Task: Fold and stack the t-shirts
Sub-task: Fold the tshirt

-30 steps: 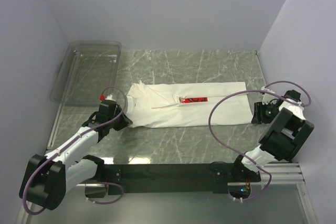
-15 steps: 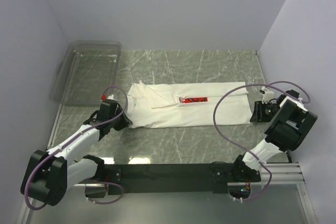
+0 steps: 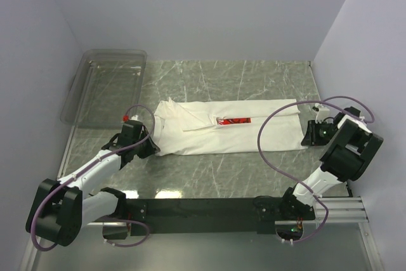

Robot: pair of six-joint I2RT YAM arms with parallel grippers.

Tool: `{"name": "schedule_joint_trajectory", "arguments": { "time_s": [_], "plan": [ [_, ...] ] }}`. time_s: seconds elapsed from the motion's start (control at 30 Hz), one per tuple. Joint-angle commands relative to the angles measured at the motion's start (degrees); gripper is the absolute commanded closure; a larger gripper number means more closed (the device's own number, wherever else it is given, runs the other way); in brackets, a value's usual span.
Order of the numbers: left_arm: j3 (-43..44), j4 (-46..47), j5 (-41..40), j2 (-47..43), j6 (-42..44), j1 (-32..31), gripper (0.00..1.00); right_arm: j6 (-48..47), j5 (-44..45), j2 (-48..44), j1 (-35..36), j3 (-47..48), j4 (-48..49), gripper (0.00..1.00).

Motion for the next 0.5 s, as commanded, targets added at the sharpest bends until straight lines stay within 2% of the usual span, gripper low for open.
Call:
{"name": "schedule_joint_trajectory", "arguments": {
  "time_s": [0.0,0.03,0.07,0.17,0.33,0.47],
  "plan": [
    [2.08,0.91,0.17,-0.45,0.96,-0.11,0.99,-0.51,-1.18,0.66,0.27,1.37,-0.84,0.67],
    [2.08,1.0,0.08,-0.53,0.96,-0.11,0.99,-0.6,-1.26,0.57,0.44,1.28,-0.84,0.71],
    [2.08,0.92,0.0,-0.54,0.88,-0.11,0.99,-1.03,-1.35,0.49,0.44,1.28,-1.01,0.8],
    [2.25,0.39,-0.97,-0.71,0.96,-0.11,0.99,-2.35,-1.62,-1.7,0.36,0.85,-1.36,1.0],
    [2.43,-2.33,-4.93,-4.83,0.0,0.07,0.99,-6.48,-2.05,-6.8,-1.92,-0.39,-3.03,1.0],
    [2.08,-4.8,-10.54,-9.05,-0.88,0.51,0.99,-17.97,-5.65,-6.64,-8.58,2.68,-13.73,1.0]
  ]
}}
